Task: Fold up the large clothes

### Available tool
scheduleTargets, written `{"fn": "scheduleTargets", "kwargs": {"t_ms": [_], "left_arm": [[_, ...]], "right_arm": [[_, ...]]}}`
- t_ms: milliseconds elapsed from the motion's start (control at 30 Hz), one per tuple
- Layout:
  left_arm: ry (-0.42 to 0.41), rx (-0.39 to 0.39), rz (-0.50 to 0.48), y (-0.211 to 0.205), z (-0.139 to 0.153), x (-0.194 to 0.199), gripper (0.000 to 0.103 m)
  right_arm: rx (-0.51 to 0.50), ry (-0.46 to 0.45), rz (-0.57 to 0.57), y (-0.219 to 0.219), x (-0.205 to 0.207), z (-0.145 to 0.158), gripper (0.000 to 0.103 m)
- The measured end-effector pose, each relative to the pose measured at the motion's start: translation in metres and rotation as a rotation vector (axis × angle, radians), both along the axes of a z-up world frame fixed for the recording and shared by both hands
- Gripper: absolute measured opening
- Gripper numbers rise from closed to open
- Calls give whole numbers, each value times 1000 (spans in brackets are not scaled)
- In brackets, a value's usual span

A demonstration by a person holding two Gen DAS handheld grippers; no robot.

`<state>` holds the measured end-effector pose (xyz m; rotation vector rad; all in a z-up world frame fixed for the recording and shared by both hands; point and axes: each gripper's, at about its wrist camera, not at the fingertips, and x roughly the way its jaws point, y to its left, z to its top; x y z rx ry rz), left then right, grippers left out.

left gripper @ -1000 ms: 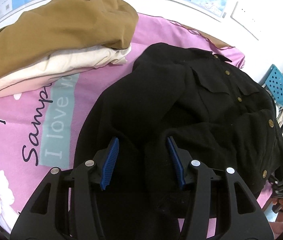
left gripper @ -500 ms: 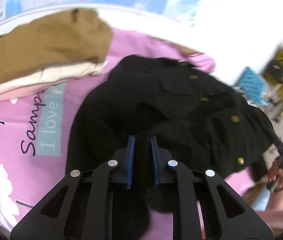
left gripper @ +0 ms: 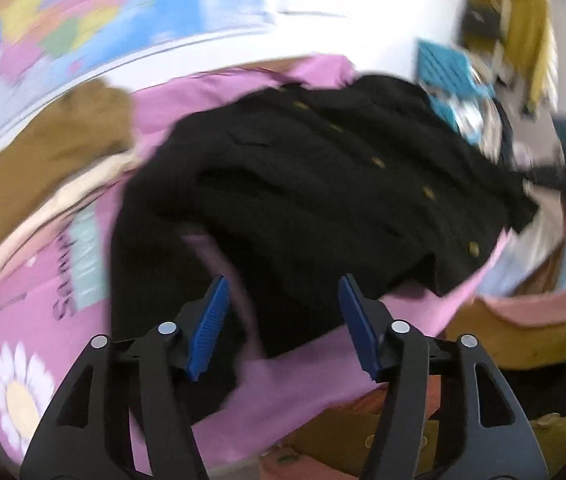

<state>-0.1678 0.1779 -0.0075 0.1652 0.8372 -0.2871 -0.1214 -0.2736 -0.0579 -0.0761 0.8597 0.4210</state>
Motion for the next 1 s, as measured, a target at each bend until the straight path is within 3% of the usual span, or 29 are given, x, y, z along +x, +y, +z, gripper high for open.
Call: {"fn": "scheduleTargets", "kwargs": {"t_ms": [33,67,100,167,200,233,267,300,333,367,400,467,567,667,700,733,800,867,933,1000], "left_arm": [[-3,36,-31,-13,-7,2,74],[-12,77,-59,-24,-14,4,77],[-16,106,-67,-30,-19,4,80],[-12,186,-64,-46,-33,17,80],[-19,206,-49,-49,-36,23,72],[-26,220,-29,-51,-36,28,50],[-22,212,-2,-49,-34,35,36],[-15,187,26,-43,-31,40,13],[-6,133,60,-31,-24,46,11],[-14,80,107,-16,-15,50,9],[-31,66,155,-4,-8,52,4],[-73,59,283,24,10,55,1],[-93,-15,425,74,30,53,1],[-104,-22,389,82,33,36,1],[-118,-13,338,75,34,27,9],[-124,0,263,61,32,18,33],[-148,20,148,34,29,8,62],[-143,16,11,7,22,1,67],[-141,47,-107,-22,10,-4,88],[-136,109,-148,-43,-5,0,91]], "right_arm": [[-8,-2,9,1,0,0,12],[-44,-16,26,5,-3,1,23],[-80,-36,36,9,-5,2,50],[-185,-118,66,21,-19,5,76],[-219,-157,82,27,-23,6,76],[-249,-189,106,35,-28,6,76],[-273,-215,121,42,-30,6,76],[-295,-243,144,51,-32,6,72],[-305,-258,162,55,-30,7,66],[-307,-264,175,60,-27,8,42],[-294,-251,184,63,-23,9,6],[-200,-232,161,62,-6,22,3],[-25,-220,120,52,12,46,3],[59,-197,113,51,23,54,3],[44,-192,112,54,25,54,3],[42,-180,107,55,28,53,3],[60,-163,106,57,32,54,3],[102,-150,92,57,37,57,3],[114,-155,69,57,42,61,3],[136,-151,62,56,45,63,3]]}}
